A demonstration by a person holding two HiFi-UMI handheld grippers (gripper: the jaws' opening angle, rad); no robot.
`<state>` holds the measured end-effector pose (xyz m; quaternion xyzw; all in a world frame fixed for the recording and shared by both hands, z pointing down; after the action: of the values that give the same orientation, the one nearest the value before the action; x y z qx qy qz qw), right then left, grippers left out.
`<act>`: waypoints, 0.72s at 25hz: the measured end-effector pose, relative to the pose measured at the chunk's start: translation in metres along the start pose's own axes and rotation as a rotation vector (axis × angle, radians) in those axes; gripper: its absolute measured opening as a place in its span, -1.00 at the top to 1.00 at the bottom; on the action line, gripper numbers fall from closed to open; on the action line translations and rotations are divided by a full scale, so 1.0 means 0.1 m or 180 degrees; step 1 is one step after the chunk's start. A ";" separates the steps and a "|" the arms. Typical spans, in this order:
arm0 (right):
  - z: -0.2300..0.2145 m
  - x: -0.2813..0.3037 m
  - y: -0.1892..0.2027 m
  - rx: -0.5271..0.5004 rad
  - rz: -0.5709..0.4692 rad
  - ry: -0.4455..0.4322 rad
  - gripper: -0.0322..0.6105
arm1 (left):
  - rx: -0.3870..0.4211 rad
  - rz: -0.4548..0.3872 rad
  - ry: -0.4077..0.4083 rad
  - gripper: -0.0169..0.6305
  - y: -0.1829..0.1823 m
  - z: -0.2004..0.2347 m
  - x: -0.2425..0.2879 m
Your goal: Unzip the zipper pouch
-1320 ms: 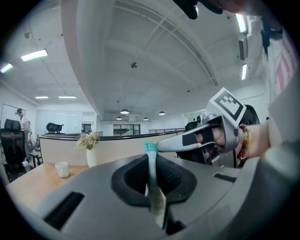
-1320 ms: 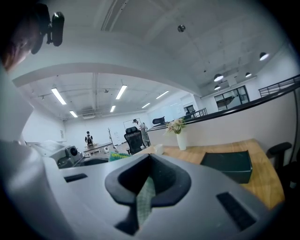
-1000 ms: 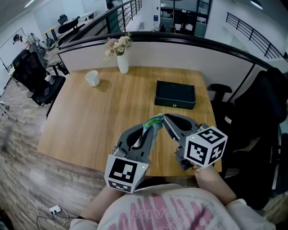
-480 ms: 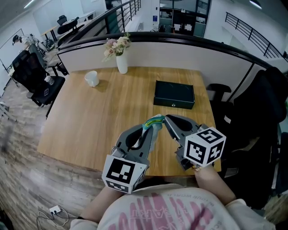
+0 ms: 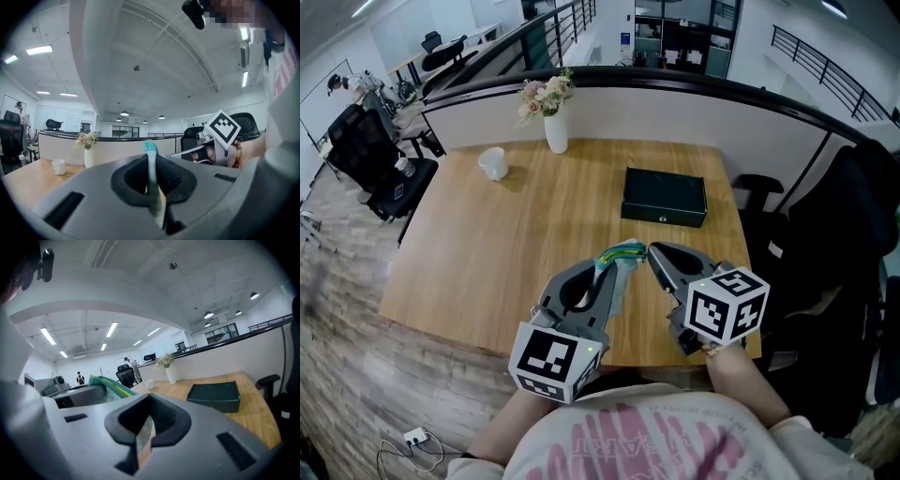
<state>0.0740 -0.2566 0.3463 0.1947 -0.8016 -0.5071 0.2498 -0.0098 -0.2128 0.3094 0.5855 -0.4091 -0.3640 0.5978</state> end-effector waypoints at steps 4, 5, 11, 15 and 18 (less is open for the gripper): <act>-0.02 0.00 0.00 0.0014 -0.0006 0.0010 0.89 | 0.0002 -0.0015 0.0010 0.91 -0.02 -0.01 0.00; -0.03 -0.01 0.00 0.0025 -0.0010 0.0013 0.89 | -0.0001 -0.0018 0.0013 0.91 -0.02 -0.01 0.00; -0.12 -0.03 0.07 0.0036 0.0038 0.0125 0.89 | -0.0031 -0.0073 -0.0010 0.91 -0.07 0.03 -0.02; -0.14 -0.03 0.09 0.0065 0.0045 0.0141 0.89 | -0.0028 -0.0060 -0.0006 0.91 -0.07 0.04 -0.01; -0.16 -0.03 0.10 0.0073 0.0050 0.0144 0.89 | -0.0030 -0.0049 -0.0005 0.91 -0.05 0.04 -0.01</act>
<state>0.0850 -0.2619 0.3608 0.2027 -0.8030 -0.4914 0.2696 -0.0132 -0.2140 0.3041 0.5855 -0.4033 -0.3709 0.5975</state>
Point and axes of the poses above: the fingertips, and each gripper's own axes: x forward along the fingers, z to its left, y out of its underside, the point moved 1 cm from there along -x, backward along the fingers, and after that the axes turned 13 degrees about -y, right-handed, at the moved point
